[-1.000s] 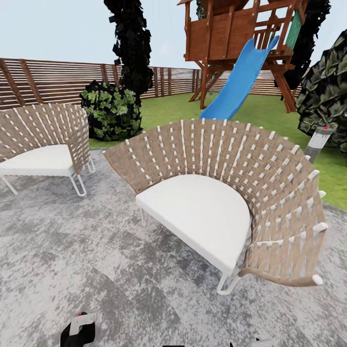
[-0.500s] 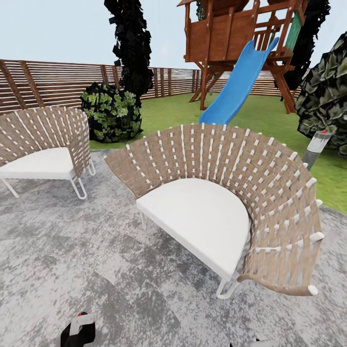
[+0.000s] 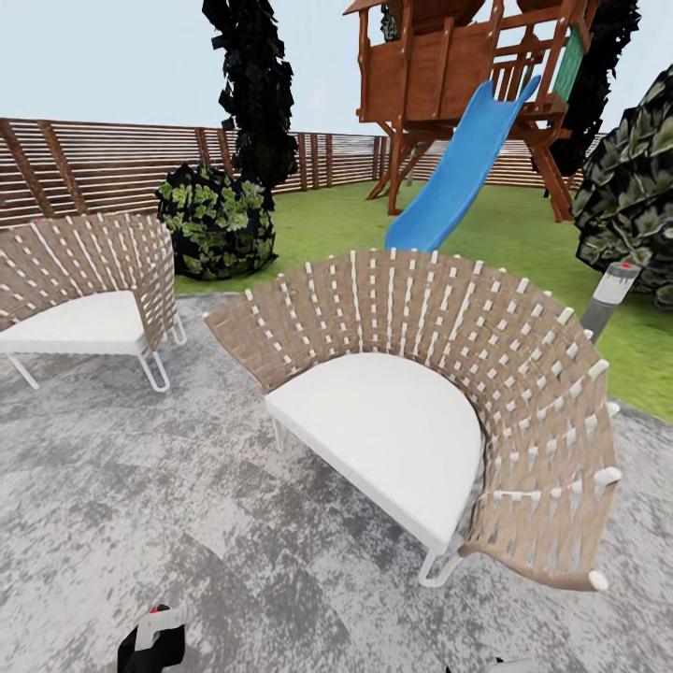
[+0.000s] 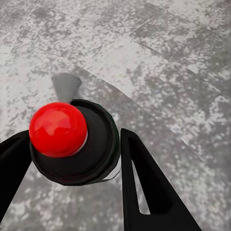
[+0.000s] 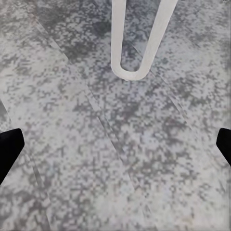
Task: In the garden, pick up the pesticide atomizer on the floor and spray pesticide onto both trees until each tree trunk is fully covered.
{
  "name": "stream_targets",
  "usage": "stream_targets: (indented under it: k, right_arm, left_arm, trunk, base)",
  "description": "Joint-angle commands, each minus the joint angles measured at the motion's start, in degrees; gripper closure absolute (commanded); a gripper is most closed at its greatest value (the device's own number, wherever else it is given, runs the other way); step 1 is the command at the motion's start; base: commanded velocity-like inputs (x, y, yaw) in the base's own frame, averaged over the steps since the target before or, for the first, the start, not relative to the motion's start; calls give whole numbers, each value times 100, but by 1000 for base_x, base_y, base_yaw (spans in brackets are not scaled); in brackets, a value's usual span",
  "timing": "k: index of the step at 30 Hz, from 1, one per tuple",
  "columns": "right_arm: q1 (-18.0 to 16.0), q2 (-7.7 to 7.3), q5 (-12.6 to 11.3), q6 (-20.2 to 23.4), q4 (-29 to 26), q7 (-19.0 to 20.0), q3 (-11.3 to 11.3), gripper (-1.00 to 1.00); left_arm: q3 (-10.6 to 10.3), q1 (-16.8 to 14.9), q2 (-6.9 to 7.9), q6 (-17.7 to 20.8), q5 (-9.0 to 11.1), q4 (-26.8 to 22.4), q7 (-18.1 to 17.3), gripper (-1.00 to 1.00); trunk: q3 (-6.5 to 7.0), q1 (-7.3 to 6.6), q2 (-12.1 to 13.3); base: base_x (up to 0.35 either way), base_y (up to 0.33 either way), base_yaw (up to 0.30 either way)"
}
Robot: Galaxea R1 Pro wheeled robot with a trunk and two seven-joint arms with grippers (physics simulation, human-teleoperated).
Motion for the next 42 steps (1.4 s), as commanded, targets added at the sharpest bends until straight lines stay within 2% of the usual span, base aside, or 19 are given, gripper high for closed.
stream_targets:
  k: [1, 15, 27, 42]
  right_arm:
    - [0, 0, 0, 0, 2, 0, 0, -100]
    - [0, 0, 0, 0, 6, 0, 0, -100]
    - [0, 0, 0, 0, 6, 0, 0, -100]
    - [0, 0, 0, 0, 6, 3, 3, -100]
  left_arm:
    - [0, 0, 0, 0, 1, 1, 1, 100]
    - [0, 3, 0, -31, 7, 2, 9, 100]
    - [0, 9, -8, -23, 7, 3, 6, 100]
    - [0, 9, -35, -17, -2, 2, 5, 100]
  trunk:
    - [19, -23, 42]
    - [37, -45, 82]
    - [37, -45, 82]
    - [37, -45, 82]
  base:
    - [0, 0, 0]
    - [-5, 1, 0]
    - [-236, 150, -4]
    - [-56, 66, -237]
